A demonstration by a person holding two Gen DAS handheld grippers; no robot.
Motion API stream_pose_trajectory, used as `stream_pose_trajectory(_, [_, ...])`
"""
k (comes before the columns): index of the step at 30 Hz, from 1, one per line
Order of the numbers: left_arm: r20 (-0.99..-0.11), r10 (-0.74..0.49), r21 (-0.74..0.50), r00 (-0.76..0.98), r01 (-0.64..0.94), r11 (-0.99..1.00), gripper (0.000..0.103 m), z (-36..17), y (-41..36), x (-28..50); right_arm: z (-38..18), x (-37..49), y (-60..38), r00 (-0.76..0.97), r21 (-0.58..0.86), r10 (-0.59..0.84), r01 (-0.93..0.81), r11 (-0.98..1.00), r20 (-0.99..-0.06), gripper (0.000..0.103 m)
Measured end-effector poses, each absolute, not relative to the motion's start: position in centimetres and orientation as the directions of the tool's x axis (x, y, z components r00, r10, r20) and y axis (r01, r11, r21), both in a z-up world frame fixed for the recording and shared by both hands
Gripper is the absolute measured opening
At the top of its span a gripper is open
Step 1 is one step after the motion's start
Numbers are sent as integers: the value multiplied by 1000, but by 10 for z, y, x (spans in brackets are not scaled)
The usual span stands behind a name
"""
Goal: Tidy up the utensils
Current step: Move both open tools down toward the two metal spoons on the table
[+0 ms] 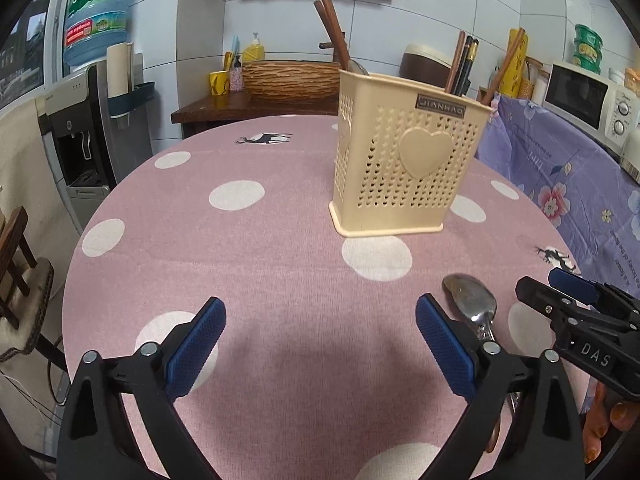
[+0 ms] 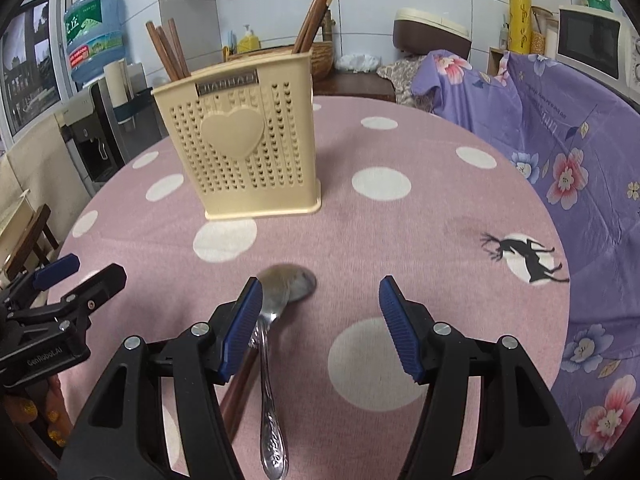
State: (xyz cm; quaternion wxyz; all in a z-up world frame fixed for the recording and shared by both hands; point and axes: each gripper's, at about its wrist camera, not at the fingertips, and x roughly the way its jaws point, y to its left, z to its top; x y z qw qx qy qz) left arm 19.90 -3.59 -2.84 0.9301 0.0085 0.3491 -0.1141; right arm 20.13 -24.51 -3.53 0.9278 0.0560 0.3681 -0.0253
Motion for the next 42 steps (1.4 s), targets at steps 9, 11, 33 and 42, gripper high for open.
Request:
stream_pose_trajectory(9, [-689,-235,-72,686,258,963,69,-40,-40,196,-49,189,-243,693,66,-7,79,995,-721,54])
stream_pose_trajectory(11, [-693,-237,-75,681,259,963,68,-42,-41,196,-52,187,-240,681,70,9,62,996,-732,51])
stream_pose_trajectory(33, [-702,-251,-93,667,264,960,68,-43,-46,197,-73,190,-218,621,99,107,-48,994,-776,8])
stream_pose_trajectory(42, [-707,-282,-103,649,300,948,67,-43,-63,199,-55,187,-232,692,139,113,-20,990,-713,8])
